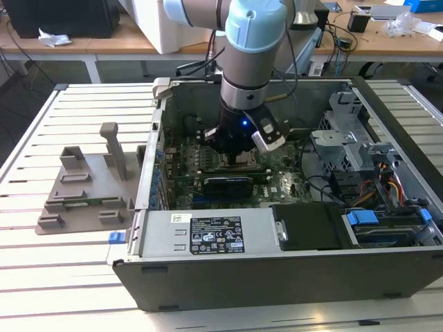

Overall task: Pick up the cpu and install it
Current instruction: 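Install the second cpu locking lever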

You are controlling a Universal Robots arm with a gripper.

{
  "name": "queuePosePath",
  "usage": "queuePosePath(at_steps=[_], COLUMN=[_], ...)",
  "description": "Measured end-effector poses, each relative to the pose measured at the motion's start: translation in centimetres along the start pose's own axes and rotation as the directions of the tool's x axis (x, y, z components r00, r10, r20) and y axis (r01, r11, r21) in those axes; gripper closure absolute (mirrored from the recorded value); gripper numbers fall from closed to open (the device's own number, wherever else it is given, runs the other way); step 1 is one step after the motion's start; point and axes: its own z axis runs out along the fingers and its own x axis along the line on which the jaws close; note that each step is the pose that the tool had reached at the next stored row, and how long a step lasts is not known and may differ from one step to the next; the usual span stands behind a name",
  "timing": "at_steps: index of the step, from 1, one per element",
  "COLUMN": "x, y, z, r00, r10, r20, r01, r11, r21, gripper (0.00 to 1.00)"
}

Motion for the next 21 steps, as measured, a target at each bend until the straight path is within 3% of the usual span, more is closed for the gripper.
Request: queuePosePath(at_steps=[1, 2, 3, 5, 7, 8, 11, 17, 21], x=[-0.32, -0.87, -1.26, -1.50, -1.62, -1.64, -1.61, -1.47, -1.40], y=[0.06, 0.26, 0.58, 1.15, 1.93, 2.17, 2.45, 2.92, 3.18], z=[0.01, 0.02, 0.04, 0.11, 0.19, 0.13, -1.01, -4.62, -6.53], r00=[1.0000, 1.0000, 1.0000, 0.9999, 0.9999, 0.9999, 0.9999, 0.9999, 0.9999], r10=[0.000, 0.001, 0.003, 0.005, 0.007, 0.008, 0.008, 0.008, 0.008], r20=[-0.0010, -0.0030, -0.0057, -0.0091, -0.0132, -0.0144, -0.0146, -0.0146, -0.0146], r01=[0.000, -0.001, -0.002, -0.004, -0.006, -0.006, -0.006, -0.006, -0.006], r11=[1.0000, 0.9998, 0.9991, 0.9971, 0.9929, 0.9915, 0.9914, 0.9913, 0.9913], r21=[0.0048, 0.0188, 0.0433, 0.0759, 0.1184, 0.1300, 0.1311, 0.1311, 0.1312], gripper=[0.89, 0.89, 0.89, 0.89, 0.89, 0.89, 0.89, 0.89, 0.89])
